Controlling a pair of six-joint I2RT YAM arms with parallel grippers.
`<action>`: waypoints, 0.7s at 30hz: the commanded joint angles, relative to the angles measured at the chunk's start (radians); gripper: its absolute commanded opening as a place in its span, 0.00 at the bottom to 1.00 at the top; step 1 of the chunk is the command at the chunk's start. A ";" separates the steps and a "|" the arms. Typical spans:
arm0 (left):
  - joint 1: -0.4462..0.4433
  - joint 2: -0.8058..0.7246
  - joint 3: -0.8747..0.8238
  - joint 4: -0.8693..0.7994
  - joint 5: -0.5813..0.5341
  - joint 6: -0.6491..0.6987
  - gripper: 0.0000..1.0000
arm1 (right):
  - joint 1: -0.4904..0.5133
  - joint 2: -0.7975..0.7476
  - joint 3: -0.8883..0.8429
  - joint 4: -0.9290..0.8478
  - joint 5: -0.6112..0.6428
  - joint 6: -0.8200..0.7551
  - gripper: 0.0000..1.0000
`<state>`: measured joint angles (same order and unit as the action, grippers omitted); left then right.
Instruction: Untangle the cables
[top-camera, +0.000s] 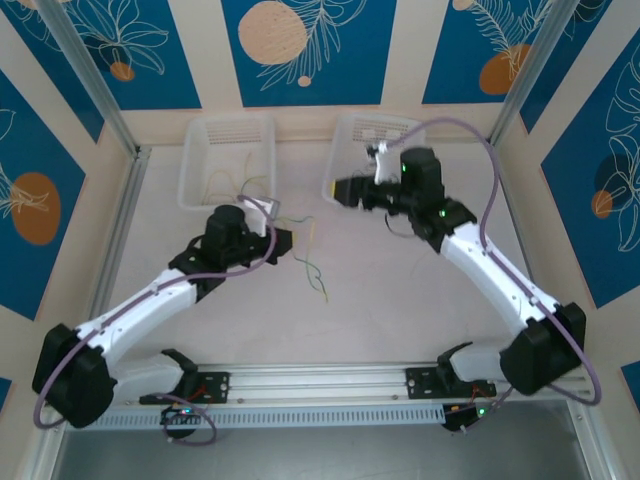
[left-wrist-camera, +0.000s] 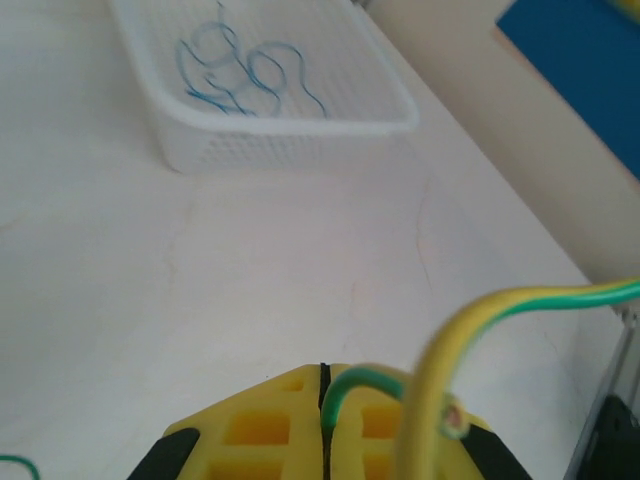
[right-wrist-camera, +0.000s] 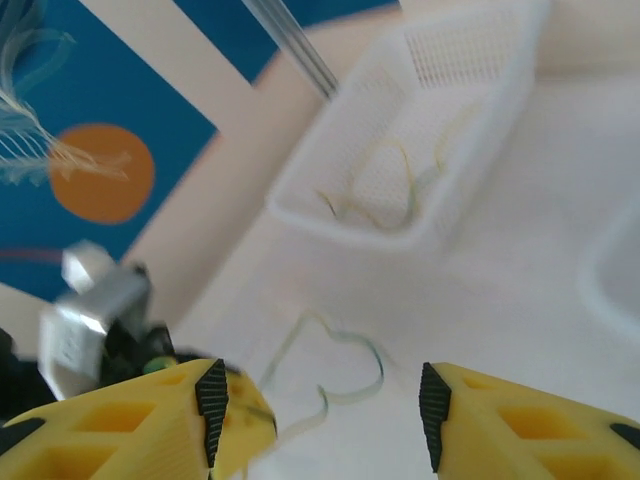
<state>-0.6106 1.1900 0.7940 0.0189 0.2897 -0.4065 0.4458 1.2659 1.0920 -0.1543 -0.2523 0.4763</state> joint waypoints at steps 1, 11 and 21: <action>-0.066 0.084 0.067 0.011 -0.039 0.061 0.12 | 0.005 -0.144 -0.217 0.051 0.034 -0.029 0.58; -0.105 0.196 0.128 0.058 -0.068 0.048 0.58 | -0.040 -0.444 -0.449 -0.115 0.035 -0.090 0.65; -0.100 -0.019 0.060 -0.126 -0.274 0.125 0.87 | -0.059 -0.349 -0.468 -0.082 0.074 -0.024 0.65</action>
<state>-0.7097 1.2282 0.8841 -0.0208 0.1162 -0.3267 0.3859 0.9009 0.6109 -0.2306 -0.2226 0.4244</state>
